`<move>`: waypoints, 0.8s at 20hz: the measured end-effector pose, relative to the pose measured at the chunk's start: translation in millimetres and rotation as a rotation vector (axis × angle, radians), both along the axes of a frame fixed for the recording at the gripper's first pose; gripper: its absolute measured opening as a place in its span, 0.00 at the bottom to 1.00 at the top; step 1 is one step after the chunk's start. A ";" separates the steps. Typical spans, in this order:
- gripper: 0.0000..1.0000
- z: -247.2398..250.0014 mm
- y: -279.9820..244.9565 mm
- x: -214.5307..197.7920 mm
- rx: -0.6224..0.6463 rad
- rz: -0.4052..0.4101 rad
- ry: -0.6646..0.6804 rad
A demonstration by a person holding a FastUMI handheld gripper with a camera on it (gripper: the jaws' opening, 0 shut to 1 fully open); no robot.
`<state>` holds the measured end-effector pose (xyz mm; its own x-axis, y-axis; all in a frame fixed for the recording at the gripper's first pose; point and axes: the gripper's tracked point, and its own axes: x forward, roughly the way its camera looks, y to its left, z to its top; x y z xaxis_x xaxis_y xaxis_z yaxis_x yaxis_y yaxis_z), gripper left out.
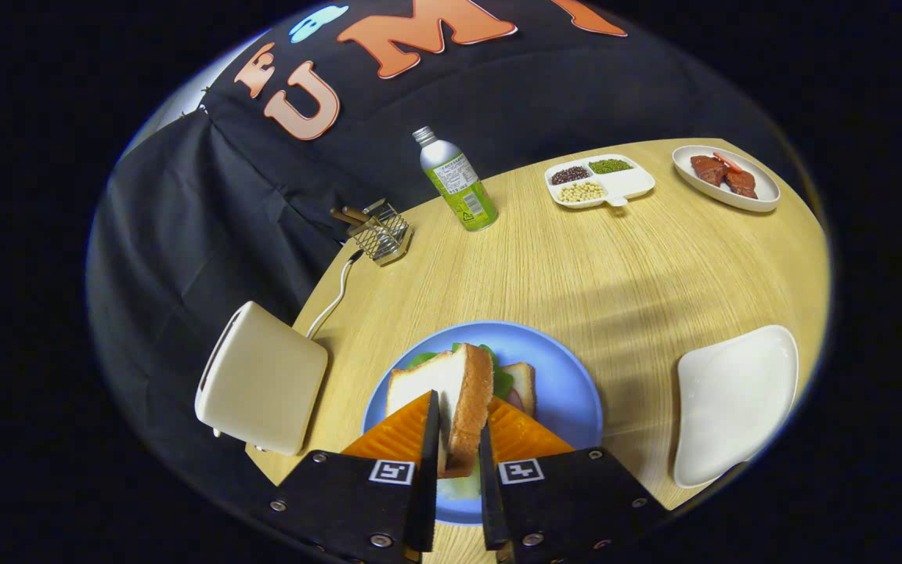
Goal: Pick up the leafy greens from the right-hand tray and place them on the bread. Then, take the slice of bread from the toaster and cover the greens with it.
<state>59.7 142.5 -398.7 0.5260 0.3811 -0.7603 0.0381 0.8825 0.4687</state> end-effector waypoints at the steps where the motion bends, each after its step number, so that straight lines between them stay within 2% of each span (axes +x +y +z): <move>1: 0.27 -2.0 -0.9 -0.2 -0.016 0.000 -0.009; 5: 0.46 -12.6 -12.2 -2.6 -0.071 -0.032 0.001; 8: 0.63 -12.6 -28.0 1.5 -0.159 -0.047 -0.033; 12: 0.73 23.8 -35.8 14.8 -0.187 -0.075 -0.165; 16: 0.79 80.4 -53.3 26.9 -0.220 -0.126 -0.326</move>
